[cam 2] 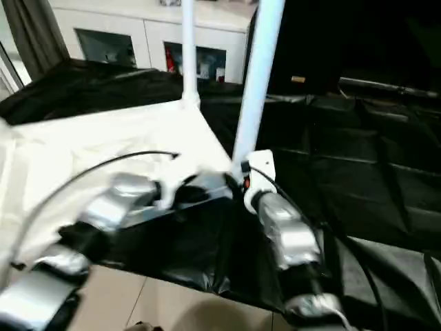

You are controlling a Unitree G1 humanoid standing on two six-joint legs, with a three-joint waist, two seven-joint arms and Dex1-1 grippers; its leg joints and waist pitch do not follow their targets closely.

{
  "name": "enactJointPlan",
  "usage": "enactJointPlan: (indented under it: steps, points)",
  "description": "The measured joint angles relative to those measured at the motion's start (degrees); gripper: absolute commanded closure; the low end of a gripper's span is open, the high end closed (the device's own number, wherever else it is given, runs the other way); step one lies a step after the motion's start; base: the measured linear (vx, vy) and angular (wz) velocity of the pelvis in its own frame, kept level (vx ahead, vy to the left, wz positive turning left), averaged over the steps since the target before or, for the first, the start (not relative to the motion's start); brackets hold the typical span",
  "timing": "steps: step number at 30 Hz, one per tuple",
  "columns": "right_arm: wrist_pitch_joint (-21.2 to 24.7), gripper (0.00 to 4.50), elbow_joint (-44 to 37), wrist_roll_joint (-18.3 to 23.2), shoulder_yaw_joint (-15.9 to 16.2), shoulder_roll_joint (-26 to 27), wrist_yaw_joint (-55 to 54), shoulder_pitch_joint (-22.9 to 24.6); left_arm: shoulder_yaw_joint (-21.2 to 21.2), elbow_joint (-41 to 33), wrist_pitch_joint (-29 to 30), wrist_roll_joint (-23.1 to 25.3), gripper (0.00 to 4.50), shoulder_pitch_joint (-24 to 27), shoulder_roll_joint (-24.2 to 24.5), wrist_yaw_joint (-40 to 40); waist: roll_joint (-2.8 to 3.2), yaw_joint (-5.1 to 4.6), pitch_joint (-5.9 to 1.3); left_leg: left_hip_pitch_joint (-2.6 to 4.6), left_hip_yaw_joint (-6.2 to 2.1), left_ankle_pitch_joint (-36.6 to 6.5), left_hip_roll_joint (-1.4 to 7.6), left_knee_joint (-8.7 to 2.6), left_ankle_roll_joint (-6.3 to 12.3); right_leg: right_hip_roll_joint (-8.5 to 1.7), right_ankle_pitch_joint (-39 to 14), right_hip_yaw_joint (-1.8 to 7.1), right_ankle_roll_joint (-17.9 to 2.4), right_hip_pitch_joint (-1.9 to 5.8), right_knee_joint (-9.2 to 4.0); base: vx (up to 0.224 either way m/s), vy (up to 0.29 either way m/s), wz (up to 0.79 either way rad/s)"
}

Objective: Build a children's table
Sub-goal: Rotate leg to tighten

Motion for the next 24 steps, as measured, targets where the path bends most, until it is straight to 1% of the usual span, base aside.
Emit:
enactJointPlan:
  steps: [6, 7, 10, 11, 12, 13, 15, 19, 21, 24]
  points:
    - [-2.66, 1.78, 1.45, -0.82, 0.03, 0.15, 0.49, -0.24, -0.04, 0.39, -0.90, 0.21, 4.50, -0.21, 0.25, -0.03, 0.02, -0.04, 0.00, -0.01, -0.02, 0.00, 0.01, -0.06, 0.00, 0.00, 0.03, -0.03, 0.03, -0.02, 0.03, 0.000, 0.000, 0.00]
    - [-3.33, 1.09, 1.76, -0.76, 0.04, -0.11, 1.34, -0.24, -0.04, 0.39, -1.21, 0.20, 4.50, -0.20, 0.64, -0.34, 0.04, -0.05, 0.01, -0.01, -0.02, 0.00, 0.02, -0.08, 0.00, 0.01, 0.04, -0.04, 0.03, -0.03, 0.03, 0.000, 0.000, 0.00]
    - [-4.08, 1.03, 1.85, -0.57, 0.87, -1.14, 5.54, -0.24, -0.01, 0.40, -2.26, 0.20, 4.50, -0.20, 2.30, -1.23, 0.08, -0.16, 0.03, -0.02, -0.02, 0.00, 0.04, -0.18, 0.00, 0.03, 0.11, -0.07, 0.06, -0.10, 0.05, 0.000, 0.000, 0.00]
    - [-4.31, 0.74, 1.85, -0.48, 1.19, -1.46, 6.51, -0.24, 0.06, 0.38, -2.69, 0.13, 4.50, -0.16, 3.03, -1.80, 0.09, -0.33, 0.04, -0.03, -0.02, 0.00, 0.05, -0.22, 0.00, 0.04, 0.13, -0.08, 0.05, -0.15, 0.05, 0.000, 0.000, 0.00]
    - [-4.46, 0.74, 1.85, -0.19, 1.62, -2.14, 8.14, -0.24, 0.16, 0.27, -3.04, 0.01, 4.50, -0.05, 3.56, -2.58, 0.09, -0.46, 0.04, -0.05, -0.02, 0.00, 0.06, -0.24, 0.00, 0.05, 0.16, -0.10, 0.04, -0.17, 0.05, 0.000, 0.000, 0.00]
    - [-4.50, 0.63, 1.78, 0.18, 2.15, -3.40, 10.67, -0.29, 0.23, 0.09, -3.65, -0.07, 4.50, 0.20, 4.20, -3.47, 0.11, -0.60, 0.05, -0.05, -0.02, 0.00, 0.07, -0.24, -0.01, 0.06, 0.18, -0.10, 0.02, -0.17, 0.05, 0.000, 0.000, 0.00]
    - [-4.45, 0.56, 1.07, 0.75, 3.14, -5.53, 15.03, -0.31, 0.33, -0.04, -4.64, -0.39, 4.50, 0.44, 5.29, -5.16, 0.15, -0.83, 0.08, -0.07, -0.02, 0.00, 0.08, -0.25, -0.01, 0.06, 0.30, -0.11, -0.17, -0.18, 0.05, 0.000, 0.000, 0.00]
    - [-4.03, 0.56, -6.90, 2.44, 8.16, -16.01, 31.97, 1.69, 0.45, -3.12, -6.74, -2.38, 4.50, 2.92, 9.72, -12.76, 0.21, -0.82, 0.11, -0.10, 0.00, 0.00, 0.12, -0.23, 0.00, 0.08, 0.25, -0.09, -0.13, -0.17, 0.04, 0.000, 0.000, 0.00]
    - [-3.88, 0.56, -8.84, 2.68, 8.98, -17.86, 36.29, 2.22, 0.46, -4.47, -6.83, -3.40, 4.50, 3.87, 11.18, -16.12, 0.20, -0.78, 0.12, -0.11, -0.01, 0.01, 0.17, -0.22, 0.00, 0.13, 0.16, -0.12, -0.13, -0.17, 0.04, 0.000, 0.000, 0.00]
    - [-3.22, 0.56, -9.87, 3.89, 9.67, -18.61, 39.70, 2.93, 0.25, -6.23, -6.61, -4.16, 4.50, 4.89, 12.82, -20.12, 0.19, -0.35, 0.12, -0.13, 0.05, 0.00, 0.16, -0.21, 0.01, 0.10, 0.09, -0.10, -0.17, -0.18, 0.03, 0.000, 0.000, 0.00]
